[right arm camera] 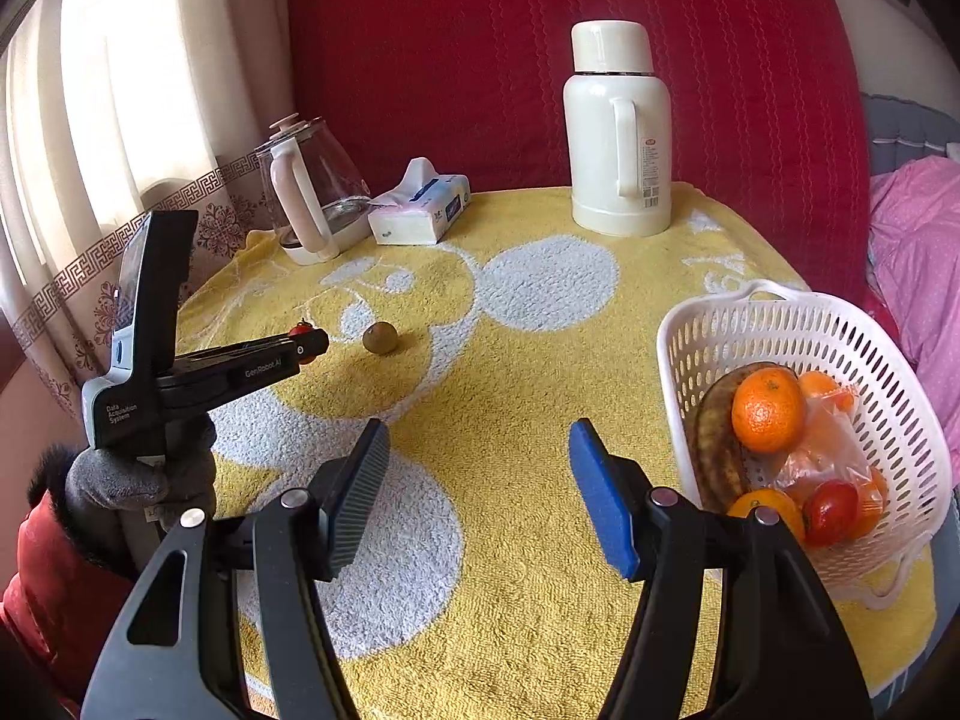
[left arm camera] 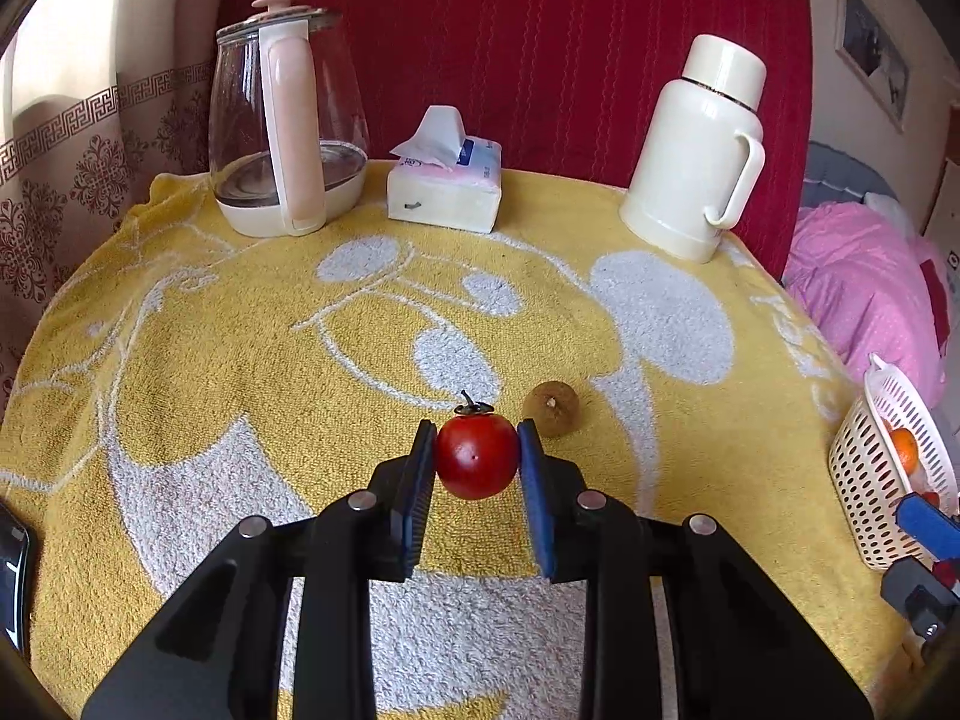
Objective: Organize fruits
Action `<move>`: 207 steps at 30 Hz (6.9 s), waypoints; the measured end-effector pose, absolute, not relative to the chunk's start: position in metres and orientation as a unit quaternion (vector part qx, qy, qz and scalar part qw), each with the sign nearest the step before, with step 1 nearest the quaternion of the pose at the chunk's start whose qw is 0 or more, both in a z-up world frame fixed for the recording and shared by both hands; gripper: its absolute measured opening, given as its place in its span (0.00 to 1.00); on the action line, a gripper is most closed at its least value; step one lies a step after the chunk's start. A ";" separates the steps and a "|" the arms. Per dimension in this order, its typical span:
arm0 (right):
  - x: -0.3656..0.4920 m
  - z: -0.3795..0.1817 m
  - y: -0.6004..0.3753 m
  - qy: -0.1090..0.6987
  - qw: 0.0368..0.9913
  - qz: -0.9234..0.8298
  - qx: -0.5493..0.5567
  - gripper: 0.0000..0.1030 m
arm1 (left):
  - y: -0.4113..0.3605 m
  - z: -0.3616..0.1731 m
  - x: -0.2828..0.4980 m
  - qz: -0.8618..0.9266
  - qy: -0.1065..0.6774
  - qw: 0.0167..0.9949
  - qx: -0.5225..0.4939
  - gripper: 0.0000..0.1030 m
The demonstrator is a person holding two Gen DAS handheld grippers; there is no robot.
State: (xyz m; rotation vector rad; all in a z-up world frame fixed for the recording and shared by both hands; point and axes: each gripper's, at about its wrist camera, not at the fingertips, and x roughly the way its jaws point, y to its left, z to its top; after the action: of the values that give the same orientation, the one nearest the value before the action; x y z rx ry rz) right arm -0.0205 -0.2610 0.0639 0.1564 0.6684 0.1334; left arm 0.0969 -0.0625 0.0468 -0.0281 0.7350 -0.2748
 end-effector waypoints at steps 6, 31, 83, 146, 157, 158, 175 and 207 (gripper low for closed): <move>0.018 0.056 -0.245 0.362 0.924 0.097 0.083 0.62 | -0.048 0.070 0.084 -0.112 0.317 0.941 -0.019 0.27; 0.157 0.009 -0.159 0.430 0.894 0.125 0.023 0.33 | -0.009 0.072 0.085 -0.071 0.315 0.944 -0.067 0.27; 0.030 0.066 -0.227 0.342 0.931 0.096 0.081 0.29 | -0.052 0.065 0.068 -0.109 0.310 0.944 -0.009 0.27; -0.096 0.078 -0.402 0.230 0.954 -0.146 0.128 0.51 | -0.164 0.079 0.020 -0.267 0.309 0.911 0.048 0.27; -0.108 0.075 -0.425 0.218 0.951 -0.156 0.153 0.51 | -0.237 0.087 0.009 -0.343 0.312 0.883 0.069 0.27; -0.109 0.075 -0.427 0.217 0.951 -0.157 0.155 0.51 | -0.243 0.087 0.008 -0.349 0.311 0.881 0.073 0.27; -0.115 0.073 -0.436 0.212 0.951 -0.153 0.166 0.51 | -0.263 0.082 0.008 -0.365 0.326 0.870 0.057 0.46; -0.138 0.067 -0.402 0.229 0.956 -0.111 0.144 0.93 | -0.209 0.094 -0.031 -0.201 0.231 0.946 0.109 0.95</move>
State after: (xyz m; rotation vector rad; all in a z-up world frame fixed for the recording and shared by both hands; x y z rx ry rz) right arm -0.1378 -0.4017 0.0674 0.2919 0.4647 -0.2255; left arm -0.0306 -0.2088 0.0943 0.2225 0.4704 -0.4098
